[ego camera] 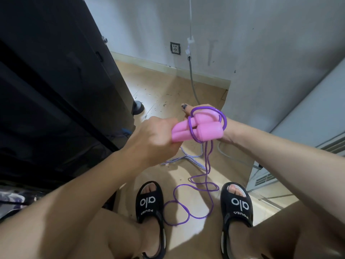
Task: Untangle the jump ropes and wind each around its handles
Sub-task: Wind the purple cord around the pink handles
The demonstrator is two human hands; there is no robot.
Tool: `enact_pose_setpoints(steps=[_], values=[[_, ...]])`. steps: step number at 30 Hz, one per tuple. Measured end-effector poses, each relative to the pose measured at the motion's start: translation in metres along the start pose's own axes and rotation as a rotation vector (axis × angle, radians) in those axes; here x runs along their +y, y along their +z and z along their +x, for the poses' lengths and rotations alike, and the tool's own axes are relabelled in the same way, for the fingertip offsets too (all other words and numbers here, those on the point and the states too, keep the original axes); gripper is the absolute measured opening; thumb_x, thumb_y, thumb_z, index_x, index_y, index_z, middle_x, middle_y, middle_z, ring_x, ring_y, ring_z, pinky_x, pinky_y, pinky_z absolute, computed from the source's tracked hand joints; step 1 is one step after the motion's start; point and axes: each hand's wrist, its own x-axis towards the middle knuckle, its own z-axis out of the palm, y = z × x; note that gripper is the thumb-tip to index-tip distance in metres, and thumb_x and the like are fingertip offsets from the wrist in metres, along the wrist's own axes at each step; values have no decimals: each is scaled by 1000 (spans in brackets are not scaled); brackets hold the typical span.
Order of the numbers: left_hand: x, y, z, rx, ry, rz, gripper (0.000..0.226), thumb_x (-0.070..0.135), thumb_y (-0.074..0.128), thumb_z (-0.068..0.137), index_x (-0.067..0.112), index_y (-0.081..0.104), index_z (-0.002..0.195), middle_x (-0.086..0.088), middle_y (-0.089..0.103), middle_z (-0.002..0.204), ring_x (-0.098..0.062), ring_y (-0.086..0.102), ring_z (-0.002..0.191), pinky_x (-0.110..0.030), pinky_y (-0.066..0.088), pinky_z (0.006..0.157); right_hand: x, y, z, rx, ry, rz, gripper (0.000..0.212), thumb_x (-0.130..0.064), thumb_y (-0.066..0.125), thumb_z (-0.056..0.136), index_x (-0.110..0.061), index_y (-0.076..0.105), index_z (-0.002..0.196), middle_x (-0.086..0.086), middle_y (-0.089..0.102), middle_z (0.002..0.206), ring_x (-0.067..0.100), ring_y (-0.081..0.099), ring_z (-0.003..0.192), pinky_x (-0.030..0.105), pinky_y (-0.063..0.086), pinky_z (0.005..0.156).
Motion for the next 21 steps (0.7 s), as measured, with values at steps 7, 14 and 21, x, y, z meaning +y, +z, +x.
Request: enact_pose_setpoints(steps=[7, 14, 21], values=[[0, -1, 5, -332, -5, 456, 14, 35, 50, 91, 29, 39, 85, 5, 41, 70, -27, 48, 70, -31, 35, 63, -20, -11, 4, 174, 0, 25, 40, -37, 50, 102, -9, 64, 78, 1, 41, 54, 11, 33, 42, 19, 27, 41], [-39, -6, 12, -406, -234, 645, 6, 28, 50, 91, 24, 50, 86, 7, 42, 72, -18, 48, 64, -30, 39, 65, -8, -27, -5, -95, 52, -738, 16, -28, 59, 94, -18, 69, 88, 1, 68, 82, 18, 59, 76, 29, 47, 73], [-33, -9, 12, -338, -206, 398, 18, 34, 50, 92, 21, 53, 80, 4, 53, 70, -15, 48, 59, -30, 36, 55, -10, 2, 8, 47, 27, -127, 31, -44, 46, 94, -36, 66, 117, -10, 70, 122, 11, 56, 126, 29, 35, 112]])
